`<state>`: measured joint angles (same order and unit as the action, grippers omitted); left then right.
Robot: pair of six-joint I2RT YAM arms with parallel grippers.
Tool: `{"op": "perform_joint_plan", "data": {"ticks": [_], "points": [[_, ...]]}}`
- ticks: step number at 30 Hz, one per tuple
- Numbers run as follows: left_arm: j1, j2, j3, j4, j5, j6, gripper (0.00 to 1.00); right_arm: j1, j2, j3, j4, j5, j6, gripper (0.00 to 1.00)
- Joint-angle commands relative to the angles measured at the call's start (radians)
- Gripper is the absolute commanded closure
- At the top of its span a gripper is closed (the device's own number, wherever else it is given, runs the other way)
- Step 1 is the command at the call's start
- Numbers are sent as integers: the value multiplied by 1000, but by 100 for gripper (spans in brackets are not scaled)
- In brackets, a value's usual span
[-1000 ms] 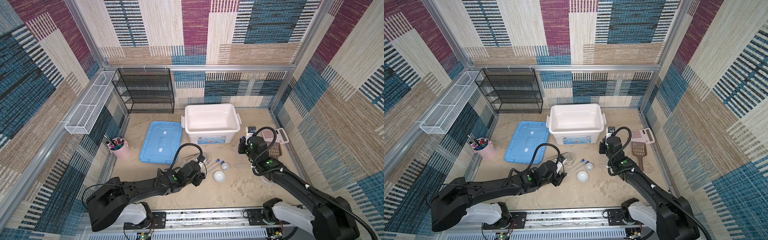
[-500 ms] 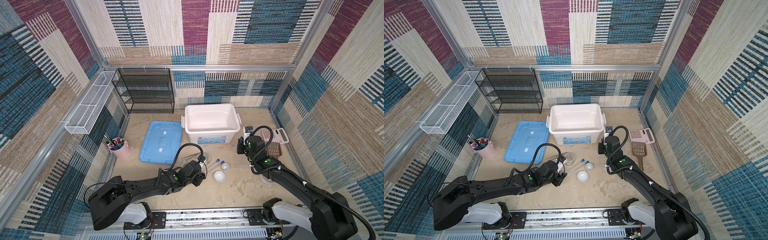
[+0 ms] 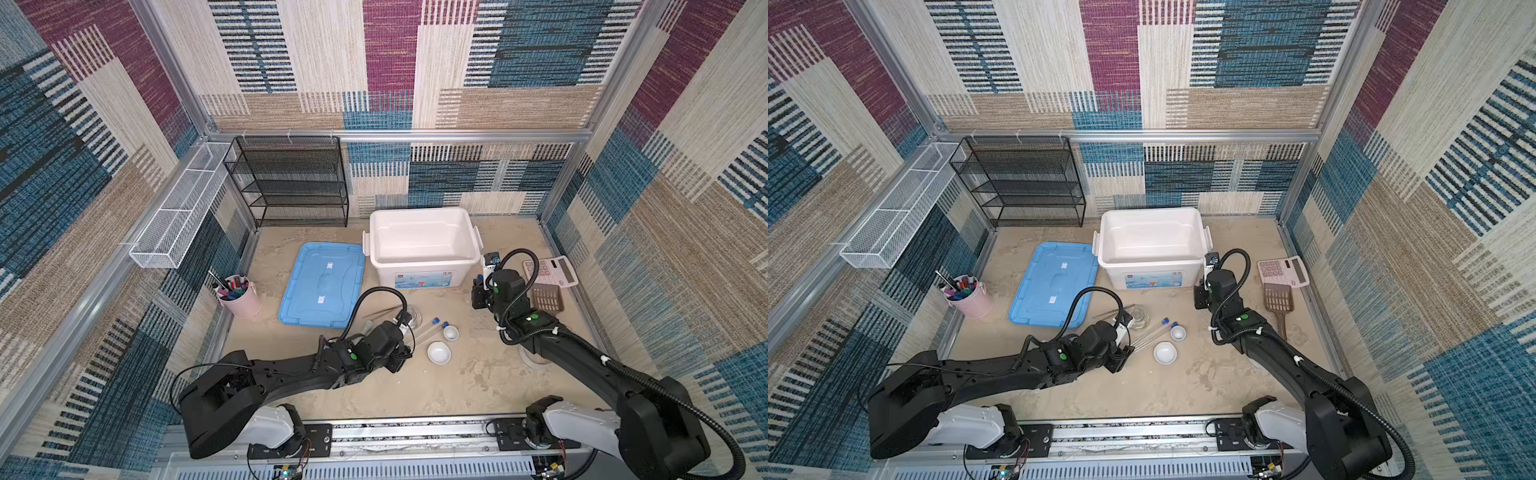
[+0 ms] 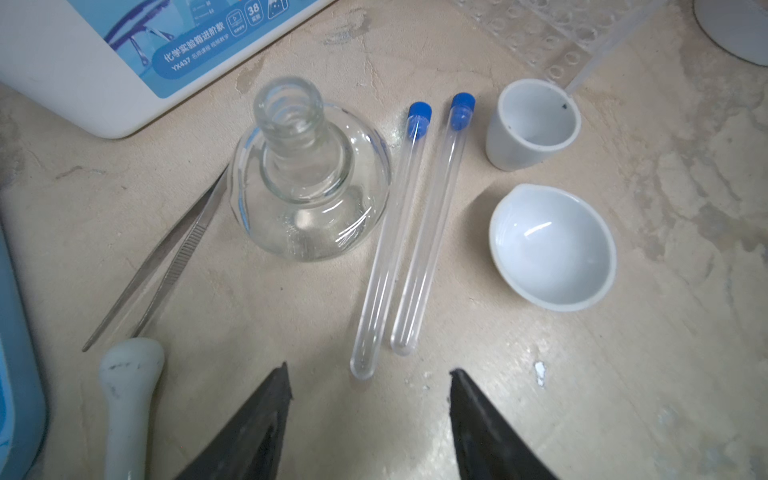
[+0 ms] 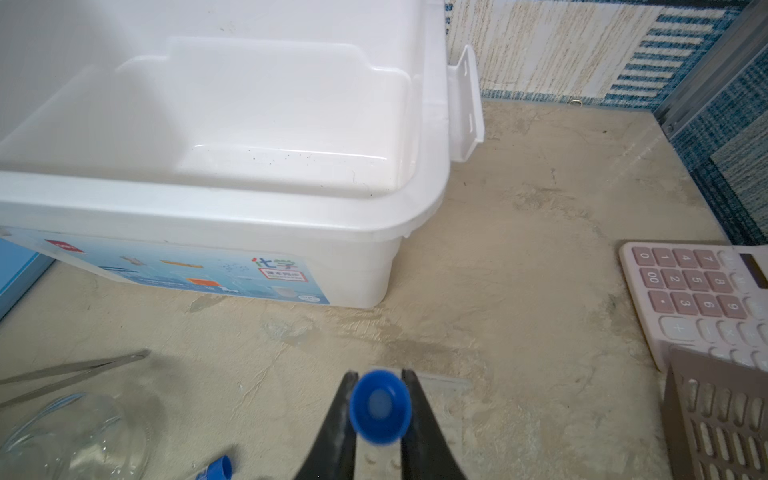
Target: Organize the chemistry lab equipment
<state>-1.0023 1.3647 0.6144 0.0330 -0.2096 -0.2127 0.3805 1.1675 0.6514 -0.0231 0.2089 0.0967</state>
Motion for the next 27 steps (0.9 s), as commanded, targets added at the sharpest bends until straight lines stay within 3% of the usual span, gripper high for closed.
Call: {"op": "perform_joint_plan", "data": {"ticks": [1, 27], "points": [[-1, 3, 3, 7, -4, -13, 36, 2, 2, -2, 9, -5, -8, 80], [0, 38, 14, 8, 13, -22, 37, 8, 43, 9, -6, 0, -18, 77]]}}
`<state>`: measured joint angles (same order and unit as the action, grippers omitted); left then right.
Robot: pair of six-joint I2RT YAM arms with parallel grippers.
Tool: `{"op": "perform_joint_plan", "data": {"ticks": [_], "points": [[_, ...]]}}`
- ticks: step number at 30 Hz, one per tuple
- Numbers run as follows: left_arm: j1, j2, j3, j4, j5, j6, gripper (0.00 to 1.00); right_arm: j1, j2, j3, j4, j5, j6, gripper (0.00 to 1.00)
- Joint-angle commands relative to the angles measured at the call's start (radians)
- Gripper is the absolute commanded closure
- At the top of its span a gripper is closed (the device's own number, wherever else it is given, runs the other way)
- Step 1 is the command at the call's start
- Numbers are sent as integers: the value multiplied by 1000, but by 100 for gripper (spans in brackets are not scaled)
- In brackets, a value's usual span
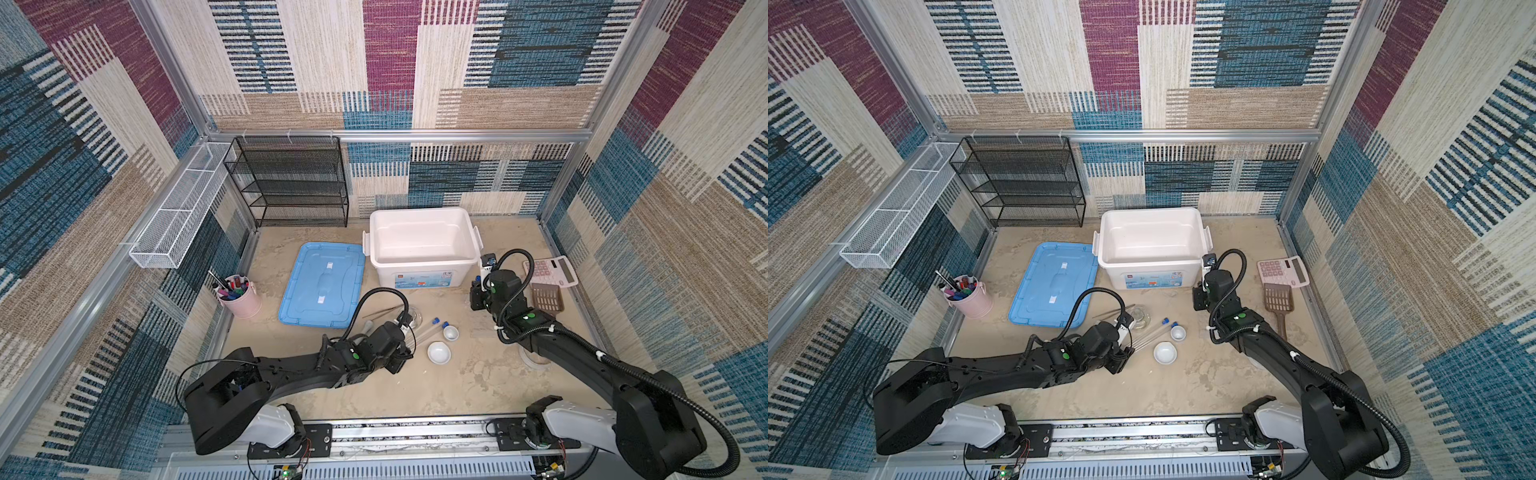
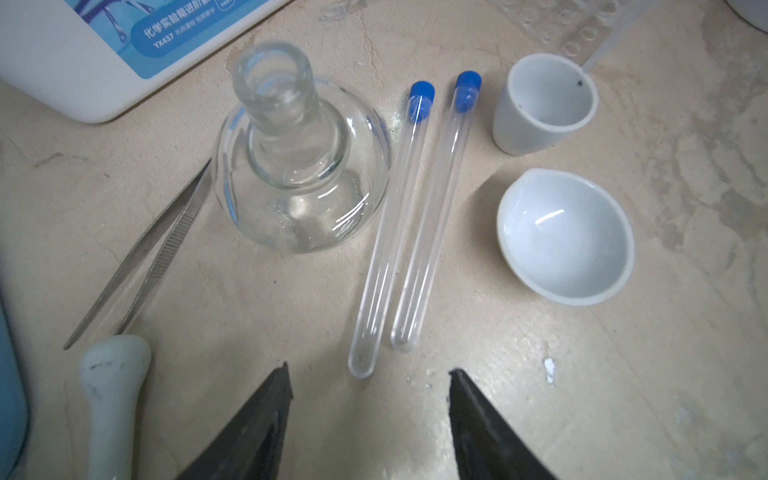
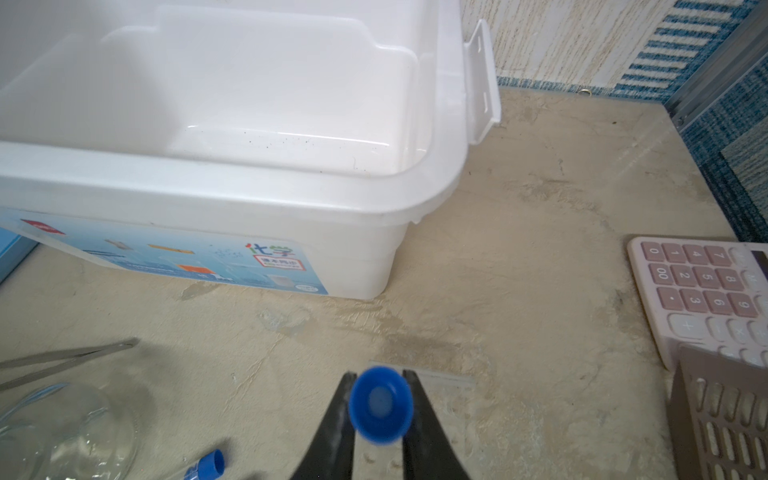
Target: Organize the chemistry lab equipment
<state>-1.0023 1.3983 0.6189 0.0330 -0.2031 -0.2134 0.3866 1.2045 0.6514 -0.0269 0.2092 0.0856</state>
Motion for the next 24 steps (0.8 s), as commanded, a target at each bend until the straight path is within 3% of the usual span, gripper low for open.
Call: {"op": "perform_joint_plan", "data": {"ticks": [1, 12, 16, 20, 24], "points": [[0, 5, 10, 8, 7, -20, 37, 2, 7, 10, -1, 1, -7, 77], [-1, 25, 23, 15, 10, -19, 37, 3, 2, 14, -7, 6, 1, 71], [-1, 35, 29, 21, 13, -18, 37, 2, 7, 18, -8, -2, 13, 65], [0, 50, 34, 29, 11, -17, 40, 3, 0, 16, -3, -14, 31, 52], [0, 68, 42, 36, 4, -20, 43, 2, -14, 13, 2, -23, 45, 48]]}}
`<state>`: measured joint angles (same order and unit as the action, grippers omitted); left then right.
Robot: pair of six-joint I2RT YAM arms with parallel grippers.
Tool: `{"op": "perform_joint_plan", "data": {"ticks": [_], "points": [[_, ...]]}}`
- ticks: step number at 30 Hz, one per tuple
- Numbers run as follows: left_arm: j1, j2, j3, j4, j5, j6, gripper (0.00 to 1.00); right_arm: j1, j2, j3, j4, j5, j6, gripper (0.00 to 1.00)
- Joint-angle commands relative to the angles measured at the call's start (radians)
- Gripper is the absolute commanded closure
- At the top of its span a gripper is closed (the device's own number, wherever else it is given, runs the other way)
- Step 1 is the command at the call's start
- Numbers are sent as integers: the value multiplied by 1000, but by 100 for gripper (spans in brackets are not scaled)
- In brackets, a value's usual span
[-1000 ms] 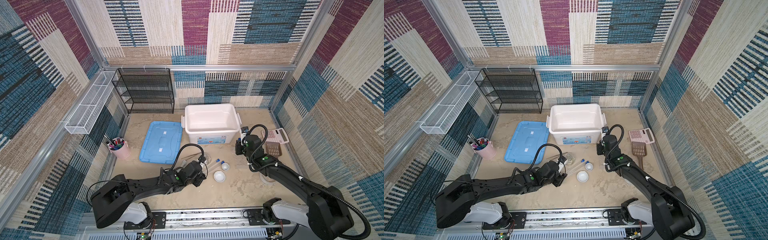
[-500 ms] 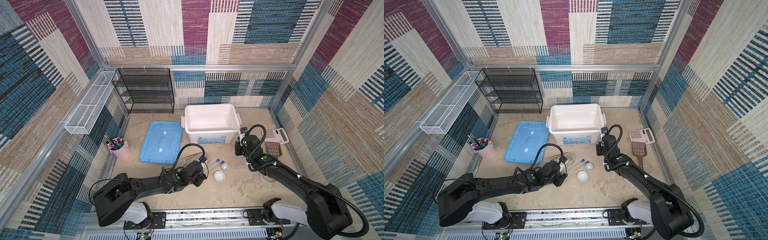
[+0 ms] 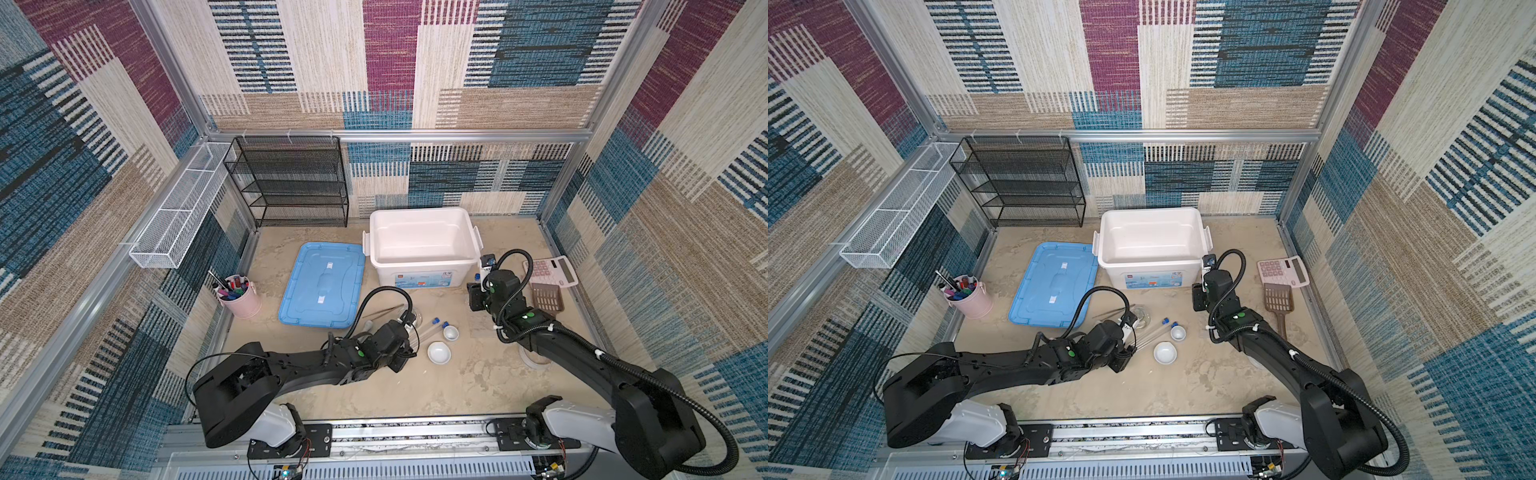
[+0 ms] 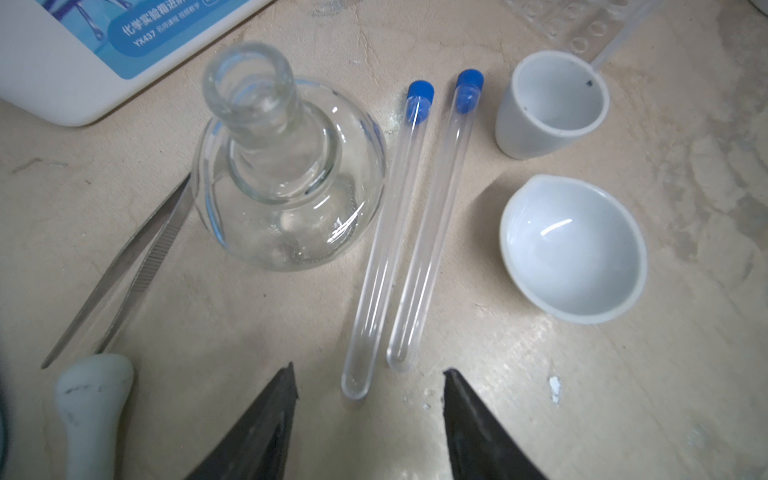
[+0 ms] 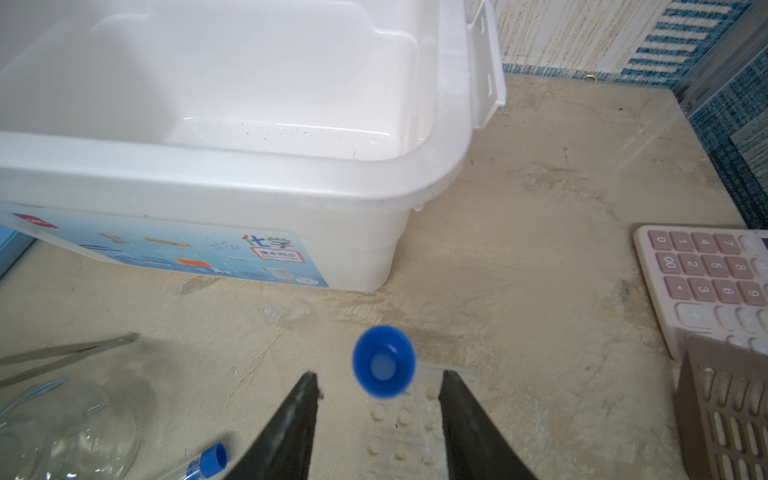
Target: Organize the chemistry lab equipment
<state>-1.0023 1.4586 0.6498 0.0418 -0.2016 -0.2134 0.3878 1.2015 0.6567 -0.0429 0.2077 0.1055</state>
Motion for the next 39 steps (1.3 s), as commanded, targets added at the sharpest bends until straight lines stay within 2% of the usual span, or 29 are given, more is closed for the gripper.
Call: {"op": "perform_joint_plan", "data": {"ticks": [1, 26, 34, 39], "points": [[0, 13, 15, 30, 2, -24, 43, 1, -15, 6, 20, -23, 29, 48], [0, 144, 105, 5, -39, -49, 64, -2, -74, -46, 36, 11, 72, 41], [0, 175, 119, 18, -9, -60, 67, -3, -84, -50, 35, 11, 80, 32], [0, 186, 111, 19, -6, -58, 70, -4, -93, -57, 37, 15, 82, 29]]}}
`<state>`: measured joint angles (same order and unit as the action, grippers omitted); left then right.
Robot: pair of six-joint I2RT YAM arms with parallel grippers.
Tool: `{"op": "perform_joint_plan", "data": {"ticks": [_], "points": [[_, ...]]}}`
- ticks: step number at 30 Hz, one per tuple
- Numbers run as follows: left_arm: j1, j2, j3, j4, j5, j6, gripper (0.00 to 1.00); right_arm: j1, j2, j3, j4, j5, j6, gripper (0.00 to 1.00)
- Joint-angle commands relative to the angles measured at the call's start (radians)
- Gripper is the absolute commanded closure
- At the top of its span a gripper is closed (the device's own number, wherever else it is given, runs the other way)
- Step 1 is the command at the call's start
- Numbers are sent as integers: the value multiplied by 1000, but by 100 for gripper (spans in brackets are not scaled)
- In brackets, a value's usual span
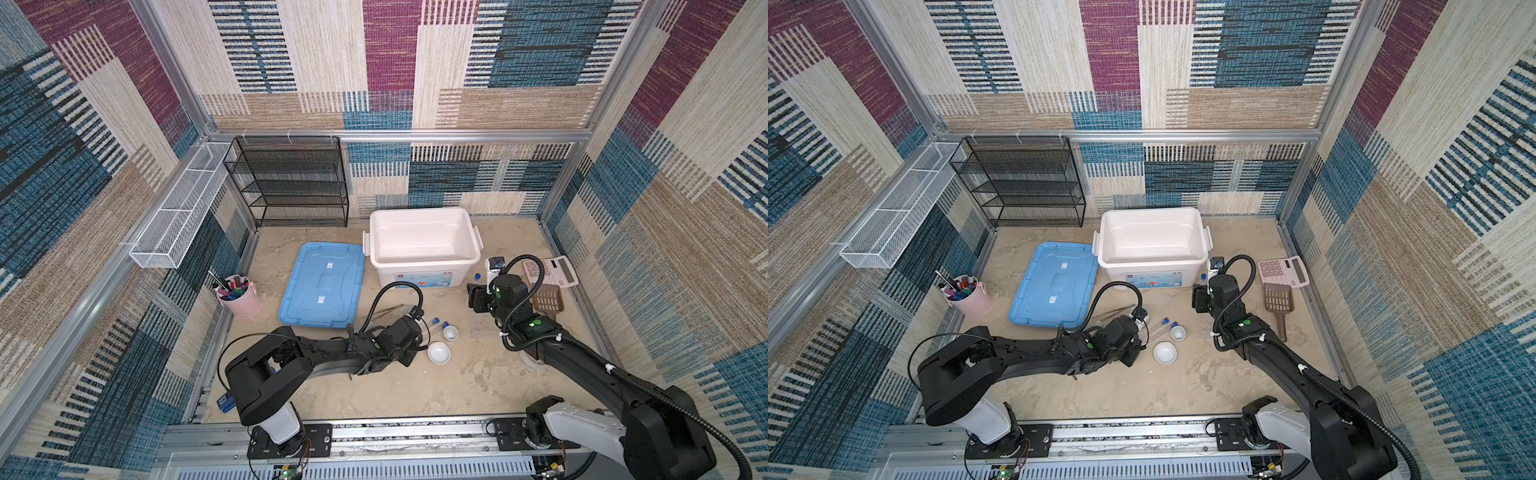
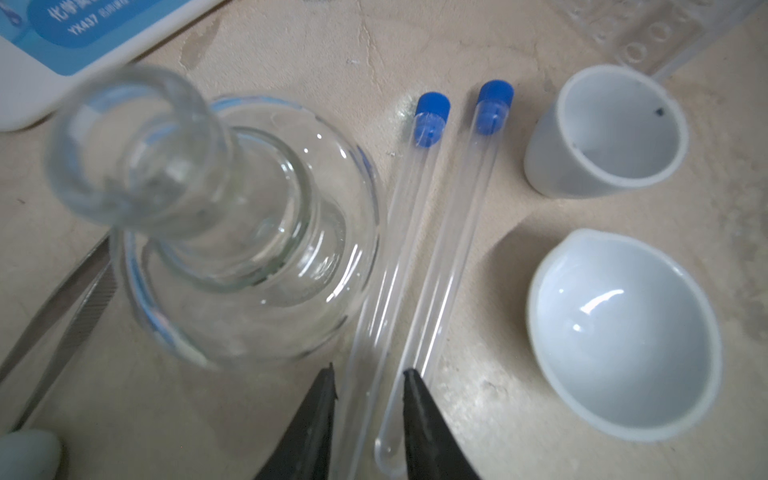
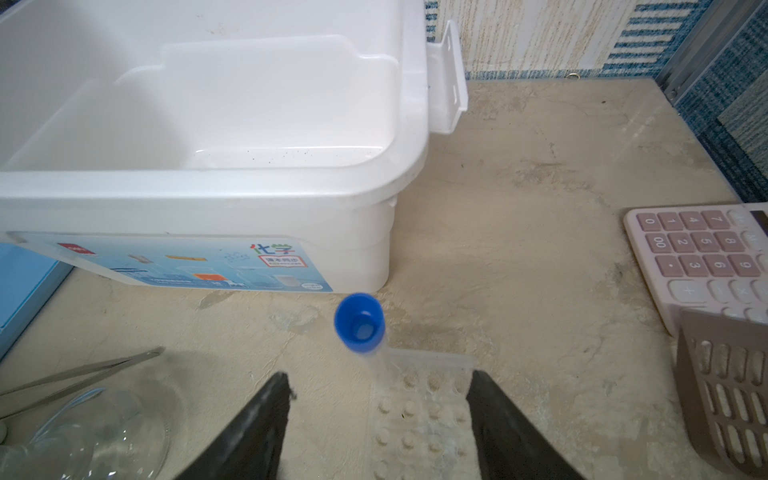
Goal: Organize the chemistry lab equipment
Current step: 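Lower the left gripper onto a blue-capped tube and close it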
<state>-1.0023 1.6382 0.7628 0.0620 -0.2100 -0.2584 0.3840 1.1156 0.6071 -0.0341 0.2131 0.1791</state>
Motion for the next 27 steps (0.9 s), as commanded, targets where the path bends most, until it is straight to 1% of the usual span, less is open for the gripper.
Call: {"op": "perform_joint_plan", "data": {"ticks": [1, 8, 11, 16, 23, 25, 27], "points": [[0, 8, -5, -2, 3, -11, 70, 1, -8, -9, 29, 12, 8, 29], [0, 22, -4, -11, -2, -8, 72, -2, -5, -9, 28, 10, 10, 28], [1, 29, 0, -25, -9, -9, 73, -1, -6, -6, 25, 14, 11, 25], [0, 27, -6, -35, -15, -16, 73, -2, -6, -7, 21, 18, 14, 24], [0, 26, -10, -34, 8, -10, 75, -3, -13, -13, 23, 16, 19, 22], [1, 26, -10, -34, 14, -10, 76, -2, -18, -16, 23, 20, 20, 22], [0, 25, -10, -34, 18, -9, 78, -5, -24, -18, 24, 23, 23, 19]]}}
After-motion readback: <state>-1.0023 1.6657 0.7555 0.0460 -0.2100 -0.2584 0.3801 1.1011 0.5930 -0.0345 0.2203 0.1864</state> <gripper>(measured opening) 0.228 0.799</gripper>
